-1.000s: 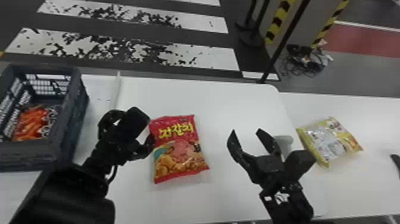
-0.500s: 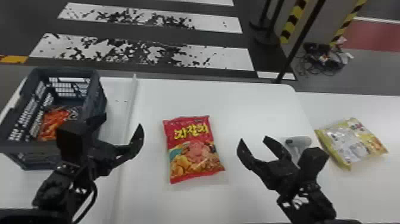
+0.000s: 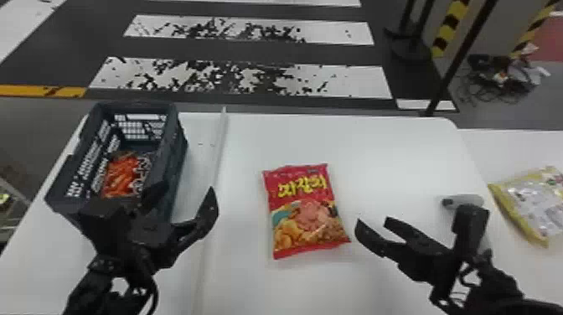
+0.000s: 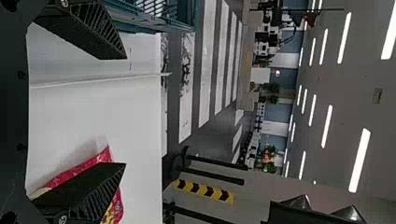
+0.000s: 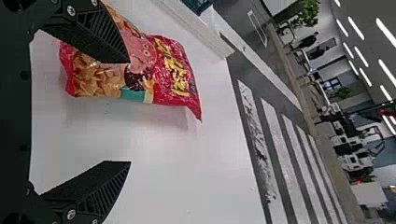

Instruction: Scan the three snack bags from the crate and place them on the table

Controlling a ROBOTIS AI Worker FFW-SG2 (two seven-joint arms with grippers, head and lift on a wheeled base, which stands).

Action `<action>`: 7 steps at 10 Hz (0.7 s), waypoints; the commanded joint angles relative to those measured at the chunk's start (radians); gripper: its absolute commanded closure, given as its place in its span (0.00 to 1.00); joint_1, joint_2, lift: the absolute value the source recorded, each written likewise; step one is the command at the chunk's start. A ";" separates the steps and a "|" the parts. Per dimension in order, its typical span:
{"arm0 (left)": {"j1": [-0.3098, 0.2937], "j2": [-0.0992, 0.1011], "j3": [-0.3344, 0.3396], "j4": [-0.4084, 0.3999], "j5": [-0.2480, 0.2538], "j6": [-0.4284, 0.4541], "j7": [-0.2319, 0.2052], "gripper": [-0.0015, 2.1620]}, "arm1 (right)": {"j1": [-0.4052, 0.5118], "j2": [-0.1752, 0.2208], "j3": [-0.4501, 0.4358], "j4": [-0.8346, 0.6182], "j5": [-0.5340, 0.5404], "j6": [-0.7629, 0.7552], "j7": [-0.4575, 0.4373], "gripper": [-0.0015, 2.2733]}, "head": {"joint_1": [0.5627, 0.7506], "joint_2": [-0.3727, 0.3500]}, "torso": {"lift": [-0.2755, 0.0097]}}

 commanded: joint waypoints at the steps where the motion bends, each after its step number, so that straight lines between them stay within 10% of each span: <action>1: 0.003 0.005 -0.002 0.008 0.010 -0.001 -0.002 0.03 | -0.035 0.001 -0.035 0.013 -0.035 0.136 0.036 0.05 | 0.70 0.51 | 0.75; 7: -0.013 0.022 -0.029 0.056 0.010 -0.001 -0.014 0.03 | -0.162 -0.002 -0.029 0.154 -0.053 0.280 0.151 0.05 | 0.70 0.52 | 0.75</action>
